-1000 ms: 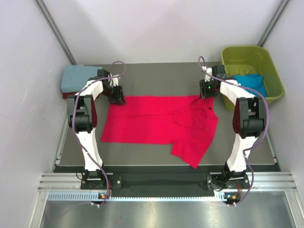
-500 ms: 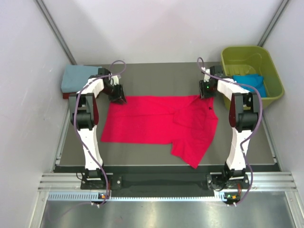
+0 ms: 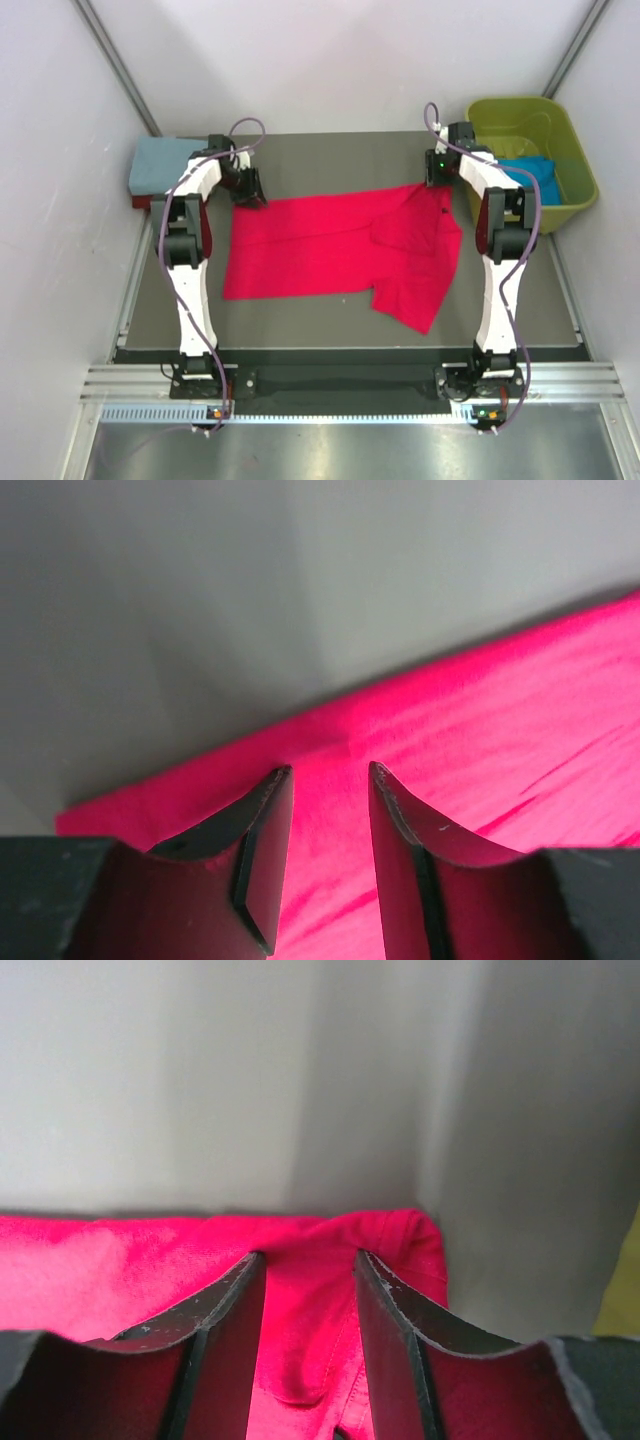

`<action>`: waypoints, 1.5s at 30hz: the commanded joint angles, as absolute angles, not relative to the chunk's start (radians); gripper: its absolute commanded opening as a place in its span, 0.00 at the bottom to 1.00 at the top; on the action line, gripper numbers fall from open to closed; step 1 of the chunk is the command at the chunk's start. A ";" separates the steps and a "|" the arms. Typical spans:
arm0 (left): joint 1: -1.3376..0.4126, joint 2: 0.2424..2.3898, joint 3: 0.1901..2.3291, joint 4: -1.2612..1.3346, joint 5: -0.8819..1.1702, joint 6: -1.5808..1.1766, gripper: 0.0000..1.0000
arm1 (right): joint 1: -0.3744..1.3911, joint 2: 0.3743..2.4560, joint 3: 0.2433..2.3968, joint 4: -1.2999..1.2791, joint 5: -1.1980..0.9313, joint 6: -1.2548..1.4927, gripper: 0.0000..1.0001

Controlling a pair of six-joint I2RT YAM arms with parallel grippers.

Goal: Fold and stack the t-shirts
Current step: Fold the tshirt

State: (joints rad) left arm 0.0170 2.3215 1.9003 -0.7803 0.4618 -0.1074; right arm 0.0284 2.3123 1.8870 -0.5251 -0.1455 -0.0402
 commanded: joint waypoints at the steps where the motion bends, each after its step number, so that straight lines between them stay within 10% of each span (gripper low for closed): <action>1: 0.020 2.427 1.942 -0.724 0.319 -0.089 0.43 | 0.017 2.347 1.957 -0.508 -0.149 -0.025 0.42; 15: 0.012 2.470 2.102 -0.730 0.241 -0.034 0.44 | 0.017 2.341 1.951 -0.505 -0.167 -0.034 0.43; 24: 0.132 2.229 2.016 -0.790 0.288 -0.022 0.64 | 0.021 2.313 1.911 -0.502 -0.170 -0.038 0.44; 45: 0.183 2.295 1.891 -0.873 0.503 -0.052 0.60 | 0.049 2.321 1.921 -0.502 -0.164 -0.048 0.44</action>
State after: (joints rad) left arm 0.1795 2.2822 1.9007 -0.8673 0.4652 -0.0326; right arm 0.0376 2.3459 1.9308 -0.5079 -0.1596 -0.0410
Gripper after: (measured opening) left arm 0.602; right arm 0.441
